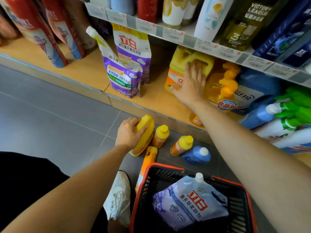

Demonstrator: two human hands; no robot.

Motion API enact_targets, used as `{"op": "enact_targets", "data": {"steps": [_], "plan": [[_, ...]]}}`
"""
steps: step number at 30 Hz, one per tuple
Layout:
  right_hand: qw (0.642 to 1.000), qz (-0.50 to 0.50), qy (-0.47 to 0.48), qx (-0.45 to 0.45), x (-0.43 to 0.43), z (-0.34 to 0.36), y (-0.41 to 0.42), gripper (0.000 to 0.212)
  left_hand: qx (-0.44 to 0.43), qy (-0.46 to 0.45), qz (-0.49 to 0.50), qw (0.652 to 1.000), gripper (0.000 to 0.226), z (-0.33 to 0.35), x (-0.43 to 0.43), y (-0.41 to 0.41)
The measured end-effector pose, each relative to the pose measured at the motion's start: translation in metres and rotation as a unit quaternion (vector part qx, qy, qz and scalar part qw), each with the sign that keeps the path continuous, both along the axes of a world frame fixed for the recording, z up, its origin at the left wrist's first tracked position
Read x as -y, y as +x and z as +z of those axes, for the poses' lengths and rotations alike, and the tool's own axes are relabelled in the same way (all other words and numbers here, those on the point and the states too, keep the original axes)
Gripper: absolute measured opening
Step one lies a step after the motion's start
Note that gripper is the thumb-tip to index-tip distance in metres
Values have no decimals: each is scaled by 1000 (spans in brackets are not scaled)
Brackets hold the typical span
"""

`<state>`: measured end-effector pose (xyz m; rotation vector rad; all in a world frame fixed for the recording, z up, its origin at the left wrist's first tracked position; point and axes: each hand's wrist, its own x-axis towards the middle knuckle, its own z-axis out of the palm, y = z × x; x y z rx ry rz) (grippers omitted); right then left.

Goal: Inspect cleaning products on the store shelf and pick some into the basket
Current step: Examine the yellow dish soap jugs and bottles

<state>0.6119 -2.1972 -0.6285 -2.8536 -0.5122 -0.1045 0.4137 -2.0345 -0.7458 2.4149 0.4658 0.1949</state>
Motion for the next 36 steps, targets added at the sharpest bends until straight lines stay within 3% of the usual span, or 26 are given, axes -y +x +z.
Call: {"op": "enact_targets", "data": {"steps": [5, 8, 12, 14, 17, 23, 27, 36], "plan": [[994, 24, 60, 90, 12, -5, -30, 80, 11, -2, -6, 1000, 38, -6, 6, 2], [978, 42, 157, 128, 26, 0, -43, 60, 12, -9, -1, 1000, 38, -6, 6, 5], [963, -26, 245, 110, 28, 7, -60, 70, 11, -28, 9, 1000, 39, -5, 8, 6], [960, -54, 242, 129, 27, 9, -62, 69, 9, -31, 9, 999, 39, -5, 8, 5], [970, -79, 174, 152, 31, 13, -60, 50, 6, -32, 10, 999, 39, -4, 8, 5], [985, 27, 70, 155, 38, 19, -56, 36, 1, -40, 12, 999, 40, -5, 9, 5], [994, 73, 14, 77, 29, 19, -54, 36, -3, -45, 12, 999, 41, -5, 8, 5], [990, 22, 131, -35, 22, 65, -33, 25, -62, -85, 5, 994, 46, 16, 9, 6]]}}
